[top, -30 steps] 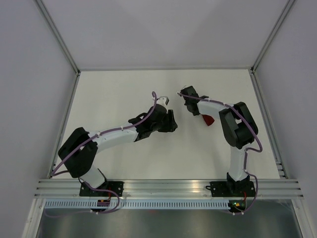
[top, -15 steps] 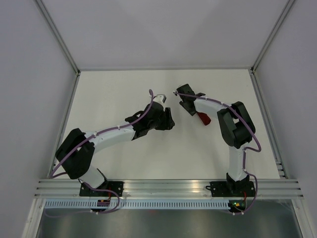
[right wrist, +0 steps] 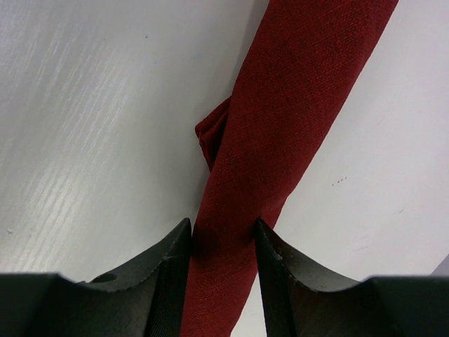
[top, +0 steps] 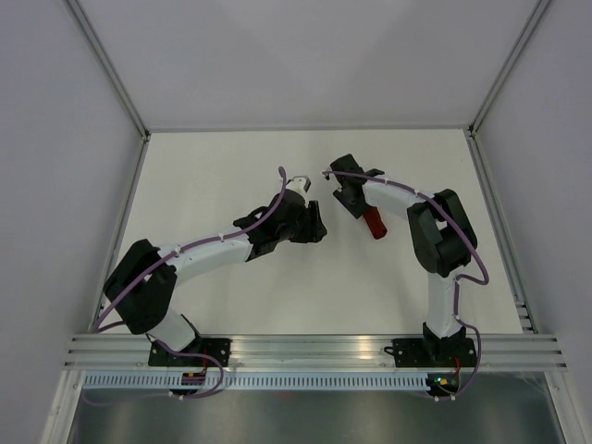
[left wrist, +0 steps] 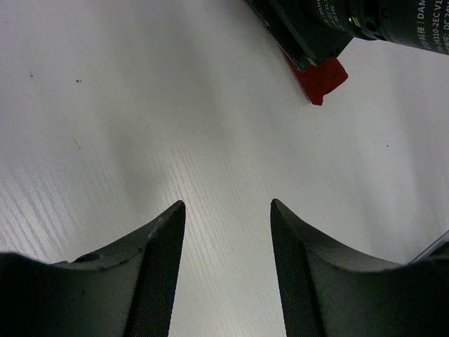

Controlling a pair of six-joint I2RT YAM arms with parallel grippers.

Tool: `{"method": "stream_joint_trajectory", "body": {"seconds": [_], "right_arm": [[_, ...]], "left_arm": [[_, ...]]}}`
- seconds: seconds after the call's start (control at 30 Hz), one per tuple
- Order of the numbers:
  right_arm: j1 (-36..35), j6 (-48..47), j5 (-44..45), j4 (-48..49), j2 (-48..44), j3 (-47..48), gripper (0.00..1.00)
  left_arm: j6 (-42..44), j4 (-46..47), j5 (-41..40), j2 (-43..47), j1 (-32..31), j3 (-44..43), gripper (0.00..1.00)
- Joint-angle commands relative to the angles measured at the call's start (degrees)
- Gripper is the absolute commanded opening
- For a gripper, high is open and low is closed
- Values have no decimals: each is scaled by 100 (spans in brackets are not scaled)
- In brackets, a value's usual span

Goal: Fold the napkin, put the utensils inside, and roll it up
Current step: Roll the napkin with the utensil

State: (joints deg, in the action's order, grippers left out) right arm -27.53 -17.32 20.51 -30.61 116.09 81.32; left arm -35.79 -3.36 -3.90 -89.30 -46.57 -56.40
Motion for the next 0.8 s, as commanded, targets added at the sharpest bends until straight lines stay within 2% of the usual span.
{"method": "stream_joint_trajectory", "body": {"seconds": [0.0,0.77], "right_arm": [[-16,89,-188,-543,-131,156,47],[46,247,-548,-1008,-342,894,51]], "left_arm": [[266,19,109,141,60,-46,58],[301,-69,135,202,113,-90,58]]}}
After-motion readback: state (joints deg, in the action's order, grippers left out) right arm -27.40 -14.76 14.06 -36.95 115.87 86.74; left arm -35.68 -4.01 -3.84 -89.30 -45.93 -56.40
